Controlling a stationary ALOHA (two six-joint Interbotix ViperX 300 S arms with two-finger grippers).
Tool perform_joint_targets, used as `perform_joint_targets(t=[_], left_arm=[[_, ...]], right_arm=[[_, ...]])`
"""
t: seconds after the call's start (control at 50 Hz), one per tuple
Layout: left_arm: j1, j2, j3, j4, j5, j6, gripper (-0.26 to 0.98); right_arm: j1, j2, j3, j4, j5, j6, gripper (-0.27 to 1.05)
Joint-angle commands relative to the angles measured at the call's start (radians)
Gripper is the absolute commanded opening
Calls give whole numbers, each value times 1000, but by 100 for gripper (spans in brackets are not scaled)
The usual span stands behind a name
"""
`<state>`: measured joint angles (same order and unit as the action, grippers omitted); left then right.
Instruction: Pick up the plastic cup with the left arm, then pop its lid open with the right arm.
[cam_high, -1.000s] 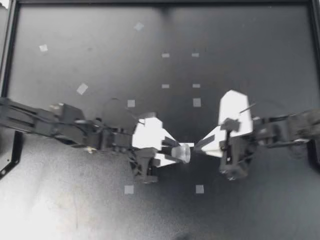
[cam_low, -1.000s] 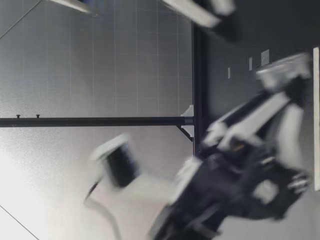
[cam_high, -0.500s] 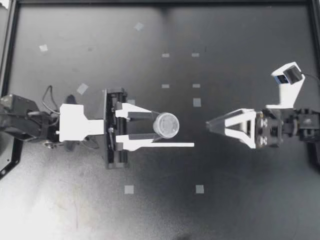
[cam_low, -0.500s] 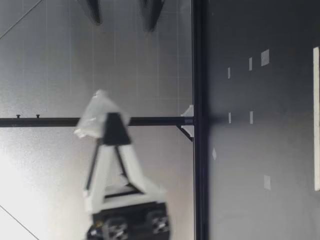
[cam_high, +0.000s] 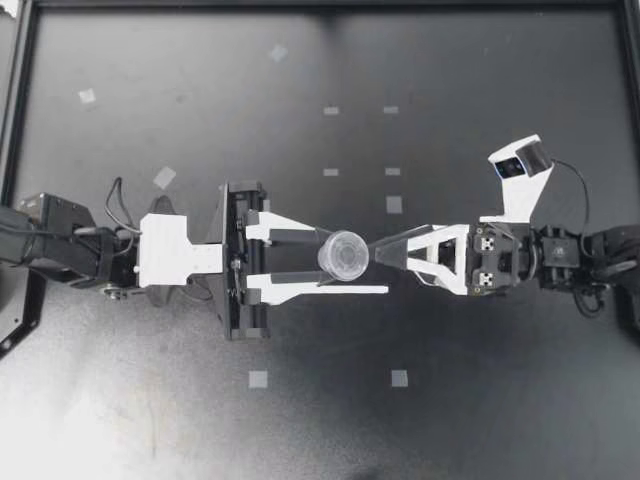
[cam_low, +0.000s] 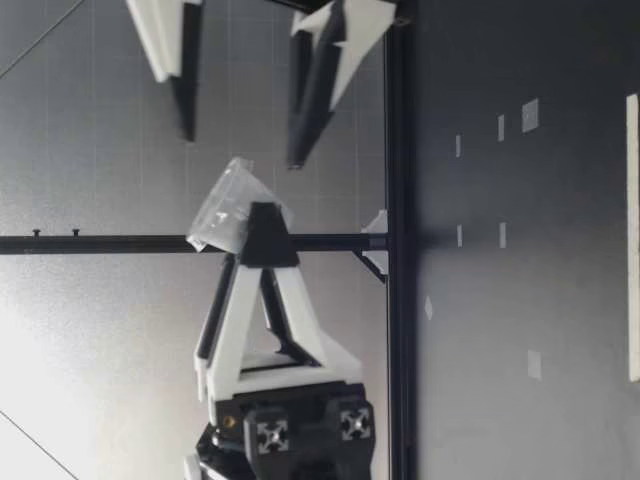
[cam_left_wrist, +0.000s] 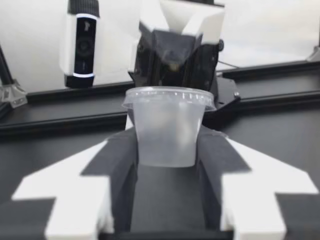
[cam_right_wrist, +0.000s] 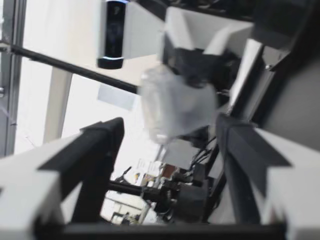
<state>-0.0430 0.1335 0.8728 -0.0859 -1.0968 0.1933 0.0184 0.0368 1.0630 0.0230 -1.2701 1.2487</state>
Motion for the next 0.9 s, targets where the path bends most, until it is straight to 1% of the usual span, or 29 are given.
perform_joint_targets(t=[0.0,0.06,0.12,0.2,0.24,0.32,0.46,0.58,0.88], left_arm=[[3,-11,-17,-3,3,-3,25],[3,-9,-21,-3,14,-5,25],[3,-9,-23,-3,25,-8,25],[3,-9,-23,-3,37,-11,25],[3,-9,-23,-3,43,-11,25],[3,-9,-20,-5,48,-14,25],[3,-8,-23,-3,52,-14,25],[3,-6,-25,-5,60,-15,25],[3,-6,-25,-3,69,-15,25]], right_arm=[[-6,-44,-25,-15,-3,-2,72],[-5,-69,-41,-35,-11,2,72],[-6,-112,-51,-61,-63,2,72],[-6,-193,-20,-74,-187,-26,72],[-11,-232,12,-71,-232,-64,72],[-14,-291,55,-54,-210,-164,72],[-15,-365,69,-46,-115,-265,72],[-15,-379,74,-48,-52,-276,72],[-15,-347,72,-44,-51,-273,72]])
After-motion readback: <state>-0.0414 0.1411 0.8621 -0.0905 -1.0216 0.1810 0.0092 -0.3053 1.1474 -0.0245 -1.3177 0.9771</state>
